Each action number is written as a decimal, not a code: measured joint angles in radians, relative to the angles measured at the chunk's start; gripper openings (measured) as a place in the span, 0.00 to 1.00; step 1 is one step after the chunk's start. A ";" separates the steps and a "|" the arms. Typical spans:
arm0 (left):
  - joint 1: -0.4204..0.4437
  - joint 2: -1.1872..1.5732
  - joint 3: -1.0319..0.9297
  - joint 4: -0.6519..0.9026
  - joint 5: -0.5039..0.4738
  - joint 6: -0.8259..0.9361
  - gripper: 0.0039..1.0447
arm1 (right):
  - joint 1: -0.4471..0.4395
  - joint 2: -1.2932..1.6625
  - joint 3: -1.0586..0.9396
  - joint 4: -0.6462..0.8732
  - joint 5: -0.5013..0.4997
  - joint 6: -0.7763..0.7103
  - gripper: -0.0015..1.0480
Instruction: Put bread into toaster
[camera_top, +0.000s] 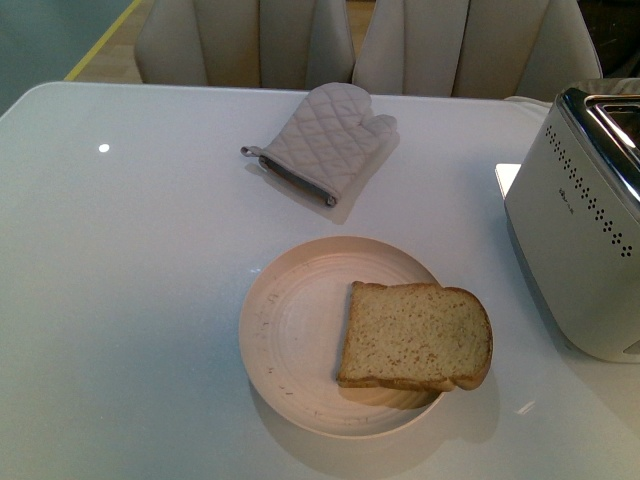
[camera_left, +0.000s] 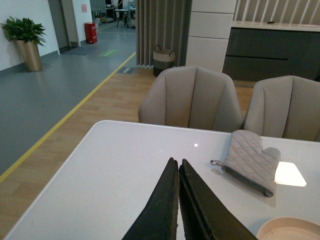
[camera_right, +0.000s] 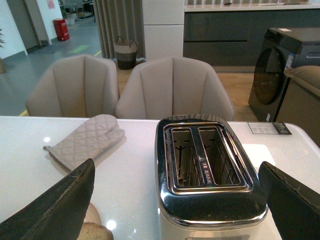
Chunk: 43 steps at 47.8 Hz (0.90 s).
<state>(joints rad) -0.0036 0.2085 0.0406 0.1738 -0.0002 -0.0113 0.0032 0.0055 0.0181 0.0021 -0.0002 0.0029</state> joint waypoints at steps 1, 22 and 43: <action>0.000 -0.011 -0.012 0.009 0.000 0.000 0.03 | 0.000 0.000 0.000 0.000 0.000 0.000 0.91; 0.000 -0.202 -0.028 -0.172 0.000 0.000 0.03 | 0.042 0.064 0.051 -0.143 0.126 0.042 0.91; 0.000 -0.204 -0.028 -0.173 0.000 0.000 0.56 | 0.297 0.772 0.305 -0.140 0.120 0.369 0.91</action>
<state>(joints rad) -0.0036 0.0048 0.0124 0.0006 -0.0002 -0.0109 0.3004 0.7780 0.3229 -0.1379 0.1196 0.3721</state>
